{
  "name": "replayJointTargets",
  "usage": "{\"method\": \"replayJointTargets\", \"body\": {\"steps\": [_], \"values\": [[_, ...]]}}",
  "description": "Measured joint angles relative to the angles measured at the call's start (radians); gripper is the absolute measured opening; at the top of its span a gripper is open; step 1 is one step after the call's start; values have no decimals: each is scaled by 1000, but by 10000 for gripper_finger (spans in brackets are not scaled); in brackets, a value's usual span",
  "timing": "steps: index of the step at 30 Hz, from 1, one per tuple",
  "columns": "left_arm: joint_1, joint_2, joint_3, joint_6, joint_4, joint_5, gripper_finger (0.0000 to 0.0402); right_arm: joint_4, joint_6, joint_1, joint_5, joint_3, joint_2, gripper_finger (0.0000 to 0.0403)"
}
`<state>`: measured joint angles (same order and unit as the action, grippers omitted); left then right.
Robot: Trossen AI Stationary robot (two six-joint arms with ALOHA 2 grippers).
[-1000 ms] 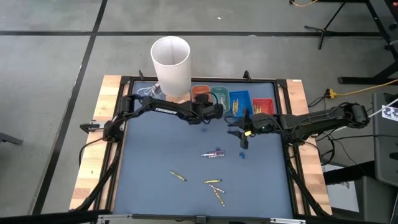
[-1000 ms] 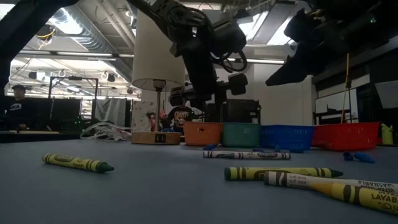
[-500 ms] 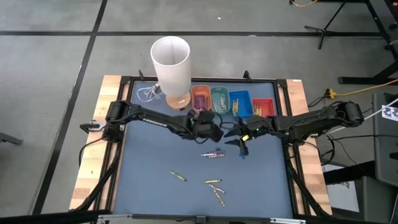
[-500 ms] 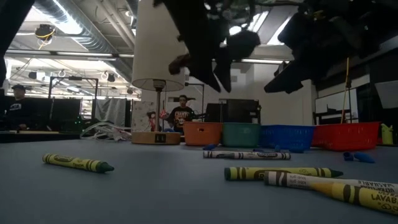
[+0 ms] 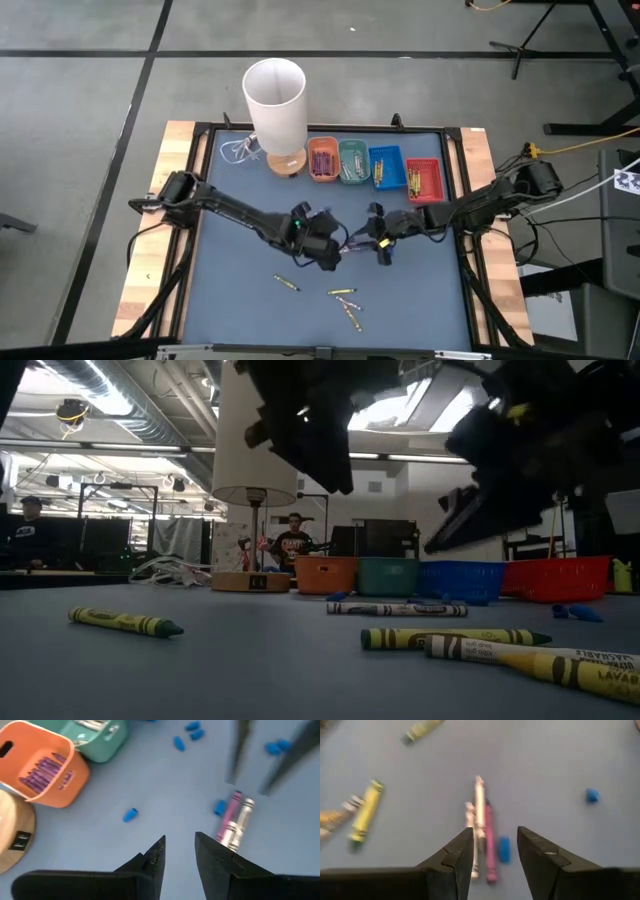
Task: Sort crayons
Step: Put the purple crayon into the light orange bin
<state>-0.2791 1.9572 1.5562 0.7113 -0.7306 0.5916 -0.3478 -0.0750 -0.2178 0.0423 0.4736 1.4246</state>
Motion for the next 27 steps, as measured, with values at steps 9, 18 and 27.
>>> {"method": "replayJointTargets", "body": {"steps": [9,18,27], "values": [[-60,0,0,19,23,0,90,2,1,2,37,-1,95,151],[-61,0,0,19,37,1,90,-12,2,2,37,-1,158,151],[-59,0,0,19,39,2,90,-7,4,2,24,-1,171,151]]}}
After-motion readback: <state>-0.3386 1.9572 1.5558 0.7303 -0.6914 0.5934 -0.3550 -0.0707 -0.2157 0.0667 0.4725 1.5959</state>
